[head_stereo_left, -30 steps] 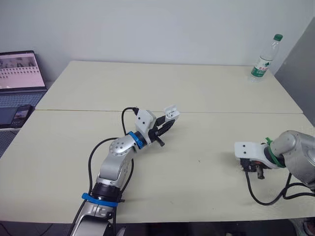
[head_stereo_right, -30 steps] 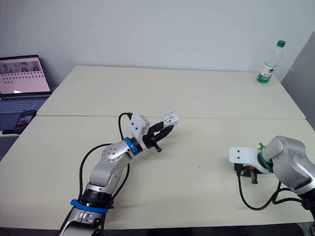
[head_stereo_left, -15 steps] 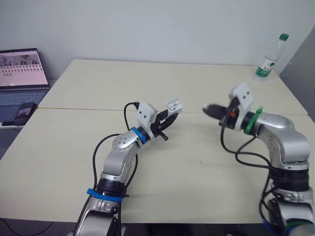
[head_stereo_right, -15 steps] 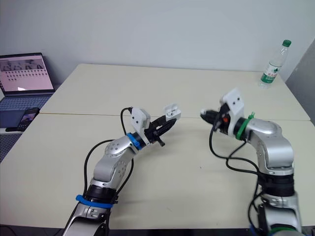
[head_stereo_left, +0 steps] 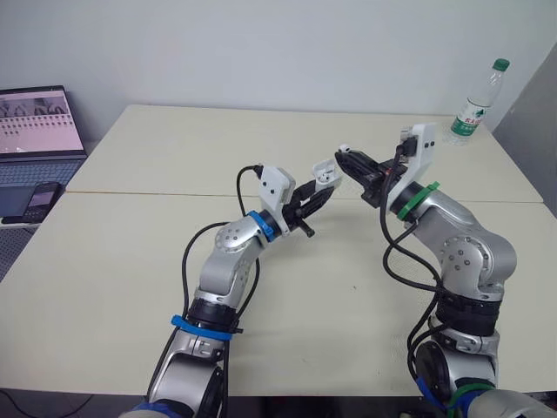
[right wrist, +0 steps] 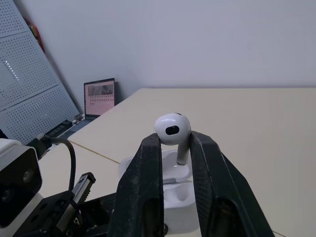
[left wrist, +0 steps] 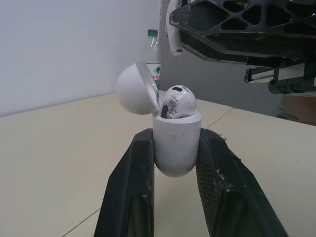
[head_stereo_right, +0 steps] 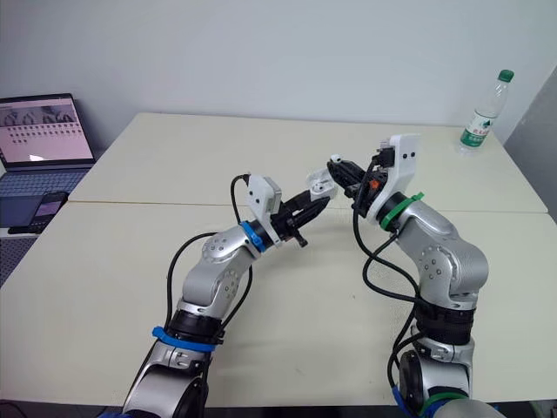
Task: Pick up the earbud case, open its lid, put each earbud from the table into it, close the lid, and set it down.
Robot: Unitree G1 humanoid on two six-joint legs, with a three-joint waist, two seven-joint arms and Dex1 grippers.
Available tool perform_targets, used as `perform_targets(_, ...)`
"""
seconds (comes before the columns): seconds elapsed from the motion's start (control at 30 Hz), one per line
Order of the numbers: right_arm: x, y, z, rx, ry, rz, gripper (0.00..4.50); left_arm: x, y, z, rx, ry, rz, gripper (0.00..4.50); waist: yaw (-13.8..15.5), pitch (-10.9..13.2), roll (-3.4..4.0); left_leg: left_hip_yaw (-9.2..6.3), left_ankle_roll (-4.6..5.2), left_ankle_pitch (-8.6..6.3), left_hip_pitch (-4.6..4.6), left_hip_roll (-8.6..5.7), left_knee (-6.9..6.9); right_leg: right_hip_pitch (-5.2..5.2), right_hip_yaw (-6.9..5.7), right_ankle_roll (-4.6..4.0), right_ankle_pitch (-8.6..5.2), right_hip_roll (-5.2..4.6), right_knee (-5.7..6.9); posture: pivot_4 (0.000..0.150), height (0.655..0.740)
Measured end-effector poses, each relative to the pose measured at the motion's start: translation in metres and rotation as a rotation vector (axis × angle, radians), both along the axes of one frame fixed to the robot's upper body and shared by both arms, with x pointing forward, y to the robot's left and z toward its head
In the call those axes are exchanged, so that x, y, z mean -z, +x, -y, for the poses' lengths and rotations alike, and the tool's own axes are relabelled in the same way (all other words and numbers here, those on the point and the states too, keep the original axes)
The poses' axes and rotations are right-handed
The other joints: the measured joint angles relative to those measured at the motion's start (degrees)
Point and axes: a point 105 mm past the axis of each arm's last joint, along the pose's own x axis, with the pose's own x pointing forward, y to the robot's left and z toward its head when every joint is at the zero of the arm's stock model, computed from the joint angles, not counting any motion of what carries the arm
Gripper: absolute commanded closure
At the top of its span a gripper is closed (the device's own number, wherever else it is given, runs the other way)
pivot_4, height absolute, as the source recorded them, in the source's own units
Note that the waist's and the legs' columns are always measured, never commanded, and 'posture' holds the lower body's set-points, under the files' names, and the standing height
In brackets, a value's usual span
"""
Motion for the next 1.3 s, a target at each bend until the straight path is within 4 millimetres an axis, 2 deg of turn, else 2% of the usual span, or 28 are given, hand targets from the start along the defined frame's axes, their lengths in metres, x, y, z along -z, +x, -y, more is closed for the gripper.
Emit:
perform_targets(0.2,0.008,-0.003,-0.005,-0.009,-0.034,-0.004,4.09,0.000,0.001,0.000,0.002,-0.004,-0.004,3.71,0.0,0.0,0.00,0.00,0.00,0.00,-0.01,0.00,-0.01,0.00,0.01,0.00,0.00,0.00,-0.02,0.150,0.7362)
perform_targets(0.7,0.014,0.005,0.007,0.041,-0.085,-0.002,4.09,0.000,0.001,0.000,0.004,-0.009,-0.005,3.71,0.0,0.0,0.00,0.03,0.00,0.00,-0.01,0.00,-0.03,-0.03,0.02,0.01,-0.01,0.00,-0.03,0.150,0.7362)
perform_targets(1.3,0.024,0.003,0.002,0.032,-0.153,0.018,4.09,0.001,-0.001,0.002,0.027,-0.016,-0.028,3.71,0.0,0.0,0.00,0.04,0.00,0.00,-0.04,0.00,-0.05,-0.06,0.02,0.01,-0.01,0.01,-0.04,0.150,0.7362)
